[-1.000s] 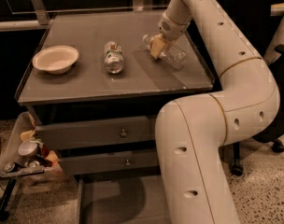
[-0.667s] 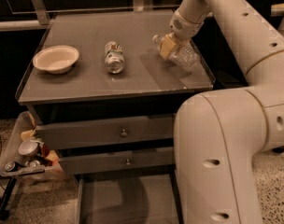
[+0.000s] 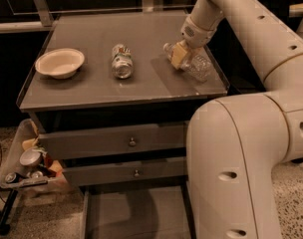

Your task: Place water bottle into bottom drawer

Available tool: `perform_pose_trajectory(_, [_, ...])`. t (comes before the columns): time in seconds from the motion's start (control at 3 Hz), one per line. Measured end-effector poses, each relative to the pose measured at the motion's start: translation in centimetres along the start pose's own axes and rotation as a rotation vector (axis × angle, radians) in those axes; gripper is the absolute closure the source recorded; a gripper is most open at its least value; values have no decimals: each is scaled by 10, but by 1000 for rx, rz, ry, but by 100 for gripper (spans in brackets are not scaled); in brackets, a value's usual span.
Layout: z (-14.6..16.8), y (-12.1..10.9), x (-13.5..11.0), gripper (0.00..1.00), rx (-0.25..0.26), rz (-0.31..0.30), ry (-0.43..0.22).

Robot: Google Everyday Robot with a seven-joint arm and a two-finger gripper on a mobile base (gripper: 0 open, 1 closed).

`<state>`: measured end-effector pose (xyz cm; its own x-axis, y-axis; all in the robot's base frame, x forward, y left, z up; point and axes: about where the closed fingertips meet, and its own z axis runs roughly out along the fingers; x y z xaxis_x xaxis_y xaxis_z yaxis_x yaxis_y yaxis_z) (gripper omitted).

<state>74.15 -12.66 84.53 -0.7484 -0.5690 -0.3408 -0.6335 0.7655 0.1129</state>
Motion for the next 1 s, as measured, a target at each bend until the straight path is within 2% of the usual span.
perform_pose_trajectory(0.33, [-1, 5, 2, 100, 4, -3, 19])
perform_pose_trajectory(0.67, [-18, 22, 10, 100, 17, 33, 18])
perform_pose_trajectory(1.0, [-56, 56, 19, 100, 46, 81, -46])
